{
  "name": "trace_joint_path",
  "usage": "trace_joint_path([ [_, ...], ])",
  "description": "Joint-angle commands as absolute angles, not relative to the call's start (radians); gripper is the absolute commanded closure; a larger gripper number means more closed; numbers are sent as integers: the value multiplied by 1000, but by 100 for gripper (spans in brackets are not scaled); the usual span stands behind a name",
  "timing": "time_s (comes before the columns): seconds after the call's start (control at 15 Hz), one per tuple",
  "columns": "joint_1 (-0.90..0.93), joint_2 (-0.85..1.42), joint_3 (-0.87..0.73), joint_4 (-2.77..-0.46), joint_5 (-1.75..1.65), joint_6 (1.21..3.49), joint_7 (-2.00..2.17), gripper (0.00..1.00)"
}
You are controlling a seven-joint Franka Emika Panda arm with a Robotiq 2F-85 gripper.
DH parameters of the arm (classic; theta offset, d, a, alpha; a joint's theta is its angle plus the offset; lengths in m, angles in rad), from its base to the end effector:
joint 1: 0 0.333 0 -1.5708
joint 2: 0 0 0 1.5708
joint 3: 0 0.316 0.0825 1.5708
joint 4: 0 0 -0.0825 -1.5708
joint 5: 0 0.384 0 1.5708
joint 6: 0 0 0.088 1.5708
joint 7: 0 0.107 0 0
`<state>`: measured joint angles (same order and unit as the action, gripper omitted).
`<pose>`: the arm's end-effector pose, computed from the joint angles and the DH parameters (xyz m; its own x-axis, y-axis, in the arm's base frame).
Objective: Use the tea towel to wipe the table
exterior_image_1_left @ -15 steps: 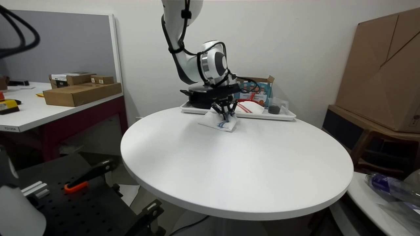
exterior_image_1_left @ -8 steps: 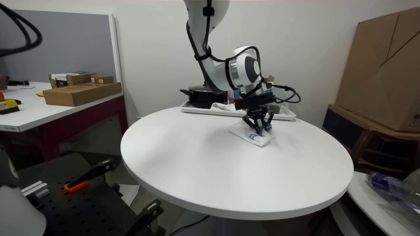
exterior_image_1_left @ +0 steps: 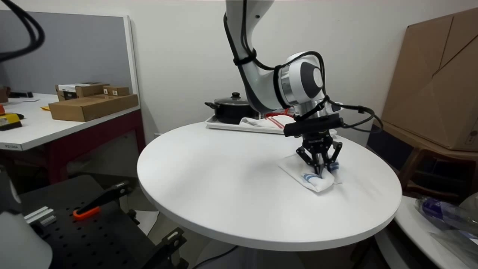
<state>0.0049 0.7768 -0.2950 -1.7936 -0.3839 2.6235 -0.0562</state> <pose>0.6332 -0.1668 0.1358 0.9833 0.1750 -0.0495 0.1803 -0.9022 0.3918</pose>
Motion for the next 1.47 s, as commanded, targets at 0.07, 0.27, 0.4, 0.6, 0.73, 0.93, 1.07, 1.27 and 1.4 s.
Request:
trace_joint_path([
  [0.07, 7, 619, -180, -2066, -396, 2647, -151, 95],
  [0.27, 21, 558, -90, -2158, -386, 2673, -202, 95],
  [0.4, 35, 544, -32, -2183, -379, 2695, -226, 95],
  [0.6, 78, 563, 32, -2151, -362, 2716, -209, 95],
  [0.73, 95, 595, 62, -2095, -331, 2704, -199, 95],
  [0.93, 110, 672, 54, -1963, -289, 2666, -171, 95],
  [1.07, 106, 738, 17, -1857, -275, 2640, -149, 95],
  [1.27, 81, 796, -37, -1736, -257, 2604, -120, 95],
  [1.4, 58, 816, -74, -1691, -254, 2597, -104, 95],
])
